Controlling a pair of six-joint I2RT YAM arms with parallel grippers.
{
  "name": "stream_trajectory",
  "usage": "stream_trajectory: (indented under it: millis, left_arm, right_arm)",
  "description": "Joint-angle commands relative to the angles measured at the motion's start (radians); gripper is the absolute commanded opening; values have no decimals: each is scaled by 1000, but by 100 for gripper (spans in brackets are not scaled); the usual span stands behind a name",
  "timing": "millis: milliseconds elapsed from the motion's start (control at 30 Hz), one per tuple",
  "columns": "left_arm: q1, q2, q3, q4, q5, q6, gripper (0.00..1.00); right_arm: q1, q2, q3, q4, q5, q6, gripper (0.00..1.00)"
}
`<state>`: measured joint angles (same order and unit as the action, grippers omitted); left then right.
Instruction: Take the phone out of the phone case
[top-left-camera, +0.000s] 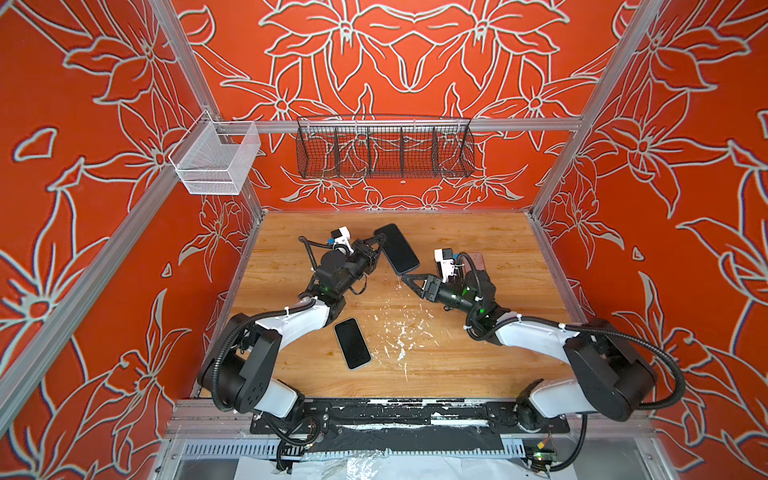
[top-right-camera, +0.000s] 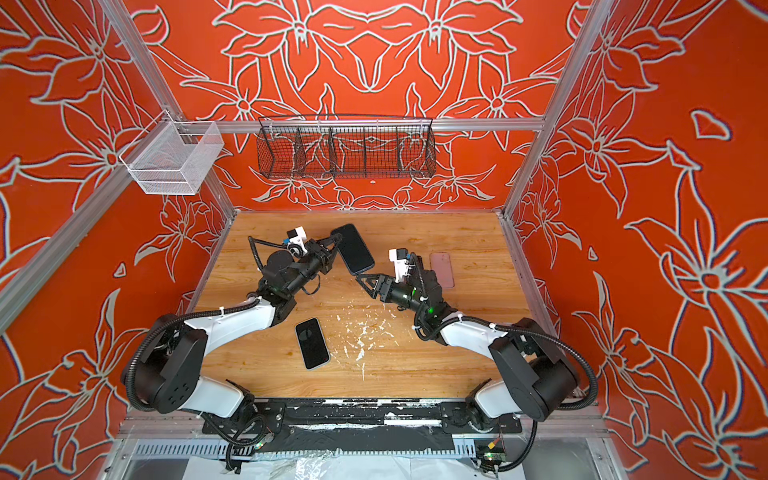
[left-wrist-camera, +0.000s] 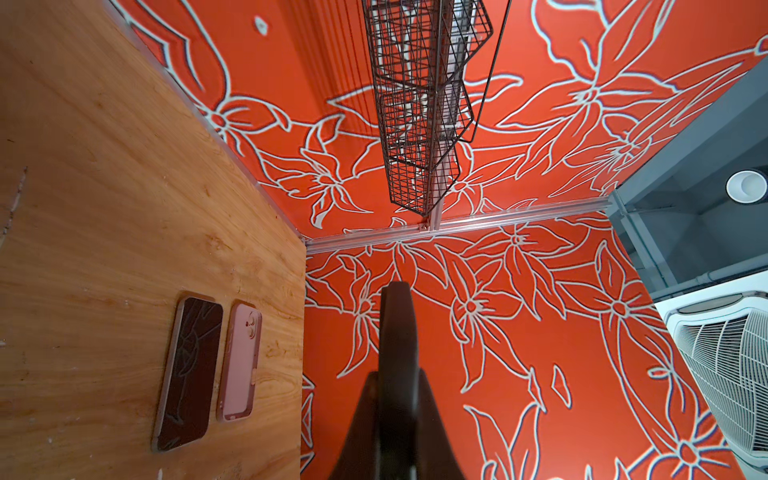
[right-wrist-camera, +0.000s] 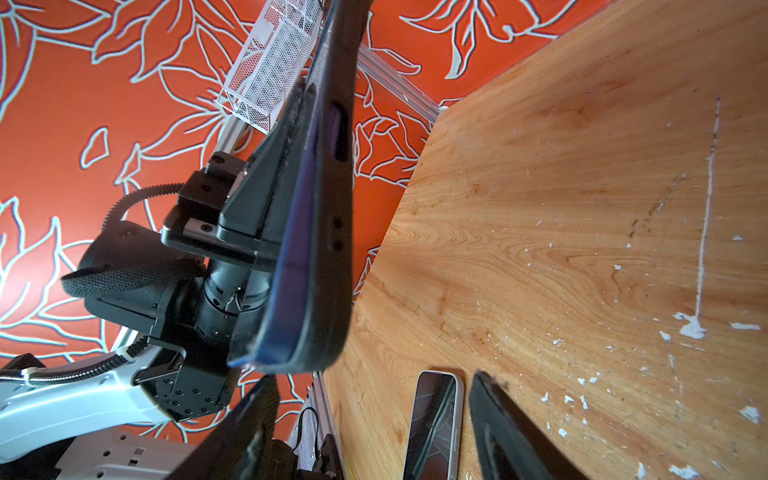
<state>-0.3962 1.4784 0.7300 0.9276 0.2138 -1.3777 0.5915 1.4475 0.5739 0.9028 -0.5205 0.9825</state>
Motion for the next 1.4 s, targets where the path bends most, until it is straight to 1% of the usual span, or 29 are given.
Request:
stream_trajectory:
  millis: [0,433,567,700,1133,1233,1367]
  left_arm:
    - [8,-23,23,76,35,-15,0]
    - [28,16,35,119,65,-27,0]
    - [28,16,33,123,66,-24,0]
    - [28,9,25,135,62,-30,0]
    - [26,1,14,160,98,-74,0]
    - [26,-19,4,140,100,-58,0]
    - [26,-48,0,89,89,-7,0]
  right_arm:
    - [8,23,28,114,-29,38,74]
    - [7,-24,5,83,-46,13,73]
    - [7,-20,6,105,-57,7,73]
    - [7,9,24,92,-74,2,73]
    - [-2,144,45,206,-71,51,71]
    - [-8,167,49,245,-85,72,71]
    - [-10,170,46,267,-130,80,71]
